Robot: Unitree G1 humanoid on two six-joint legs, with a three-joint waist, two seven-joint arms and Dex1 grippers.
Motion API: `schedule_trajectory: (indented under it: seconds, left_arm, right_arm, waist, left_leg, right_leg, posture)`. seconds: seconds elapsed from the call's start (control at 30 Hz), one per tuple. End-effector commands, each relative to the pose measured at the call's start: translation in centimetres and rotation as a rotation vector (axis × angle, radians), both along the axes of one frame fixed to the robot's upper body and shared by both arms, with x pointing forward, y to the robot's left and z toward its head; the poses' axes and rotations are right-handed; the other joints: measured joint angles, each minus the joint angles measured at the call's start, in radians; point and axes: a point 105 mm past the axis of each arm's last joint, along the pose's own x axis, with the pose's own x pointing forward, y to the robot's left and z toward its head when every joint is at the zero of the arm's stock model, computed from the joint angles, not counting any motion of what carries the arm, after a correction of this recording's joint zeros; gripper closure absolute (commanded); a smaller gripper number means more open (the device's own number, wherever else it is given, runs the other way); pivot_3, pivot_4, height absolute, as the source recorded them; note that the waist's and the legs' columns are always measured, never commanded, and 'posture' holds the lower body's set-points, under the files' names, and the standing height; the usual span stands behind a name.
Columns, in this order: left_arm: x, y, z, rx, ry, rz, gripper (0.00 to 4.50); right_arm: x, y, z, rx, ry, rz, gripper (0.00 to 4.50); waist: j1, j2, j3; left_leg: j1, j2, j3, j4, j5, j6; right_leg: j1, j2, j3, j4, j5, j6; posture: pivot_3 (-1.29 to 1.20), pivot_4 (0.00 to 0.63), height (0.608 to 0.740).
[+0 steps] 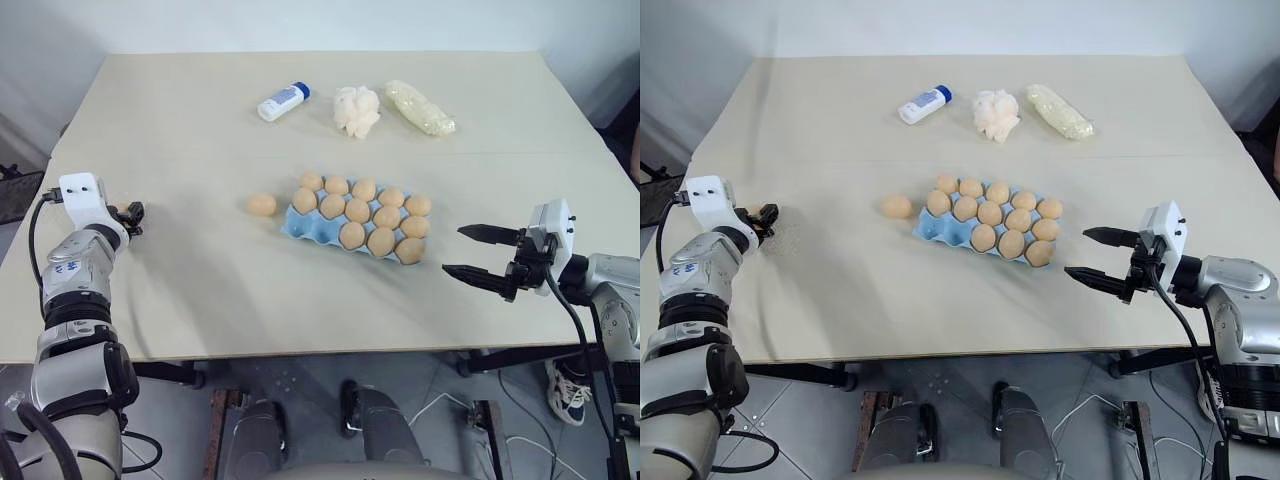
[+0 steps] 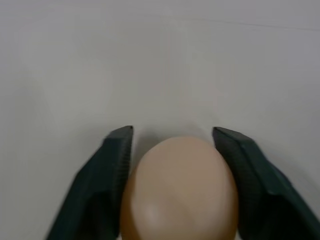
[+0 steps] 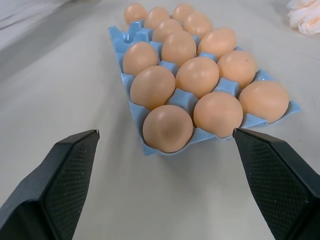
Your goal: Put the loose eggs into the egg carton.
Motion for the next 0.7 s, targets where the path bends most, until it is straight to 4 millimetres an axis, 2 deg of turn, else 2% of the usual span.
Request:
schedule_trajectory:
  seconds: [0.03, 0.17, 0.3, 0.37, 0.5, 0.57, 0.7]
  left_arm:
    - [0.1, 0.0, 2.7, 0.048, -0.091, -0.020, 2.78]
    - [0.9, -3.3, 5.1, 0.070, -0.176, -0.168, 2.84]
    - [1.3, -9.2, 7.7, 0.089, -0.291, -0.417, 2.84]
    - [1.4, -12.1, 7.9, 0.077, -0.279, -0.531, 2.84]
    - [1.3, -16.3, 8.3, 0.056, -0.291, -0.683, 2.84]
    - [0.8, -19.5, 8.2, 0.035, -0.290, -0.813, 2.84]
    - [-0.3, -24.0, 7.6, 0.034, -0.287, -1.019, 2.84]
  right_arm:
    - [-0.1, -0.3, 1.5, -0.010, -0.051, -0.002, 0.00]
    - [-0.1, -0.3, 1.5, -0.011, -0.052, 0.000, 0.00]
    - [-0.1, -0.2, 1.6, -0.006, -0.060, 0.003, 0.00]
    - [-0.2, -0.1, 1.6, 0.004, -0.070, 0.008, 0.00]
    - [-0.6, 0.0, 1.7, 0.019, -0.083, 0.012, 0.00]
    - [-1.1, 0.0, 1.8, 0.032, -0.098, 0.015, 0.00]
    - [-1.7, 0.1, 2.0, 0.054, -0.123, 0.014, 0.00]
  waist:
    - [0.001, 0.000, 0.000]
    - [0.002, 0.000, 0.000]
    - [0.008, 0.000, 0.000]
    - [0.006, 0.000, 0.000]
    - [0.000, 0.000, 0.000]
    - [-0.001, 0.000, 0.000]
    - [0.003, 0.000, 0.000]
  left_leg:
    - [0.000, 0.000, 0.000, 0.000, 0.000, 0.000]
    - [0.000, 0.000, 0.000, 0.000, 0.000, 0.000]
    - [0.000, -0.001, 0.000, 0.000, 0.000, 0.000]
    - [-0.001, -0.001, 0.000, 0.001, 0.000, 0.000]
    - [0.000, -0.001, 0.000, 0.001, 0.000, 0.000]
    - [0.000, -0.001, 0.001, 0.001, 0.001, 0.000]
    - [0.000, -0.001, 0.000, 0.002, 0.001, 0.000]
  right_leg:
    - [0.000, 0.000, 0.000, 0.000, 0.000, 0.000]
    - [0.000, 0.000, 0.000, 0.000, 0.000, 0.000]
    - [0.000, -0.001, 0.000, 0.000, 0.000, 0.000]
    - [0.001, -0.001, 0.001, 0.000, 0.000, 0.001]
    - [0.000, 0.000, 0.002, 0.001, 0.000, 0.001]
    - [0.000, 0.000, 0.002, 0.002, 0.000, 0.001]
    - [0.000, 0.000, 0.002, 0.002, 0.000, 0.001]
  posture:
    - [0.00, 0.150, 0.740]
    - [0.00, 0.150, 0.740]
    - [0.00, 0.150, 0.740]
    - [0.00, 0.150, 0.740]
    - [0.00, 0.150, 0.740]
    - [0.00, 0.150, 0.740]
    - [0.00, 0.150, 0.740]
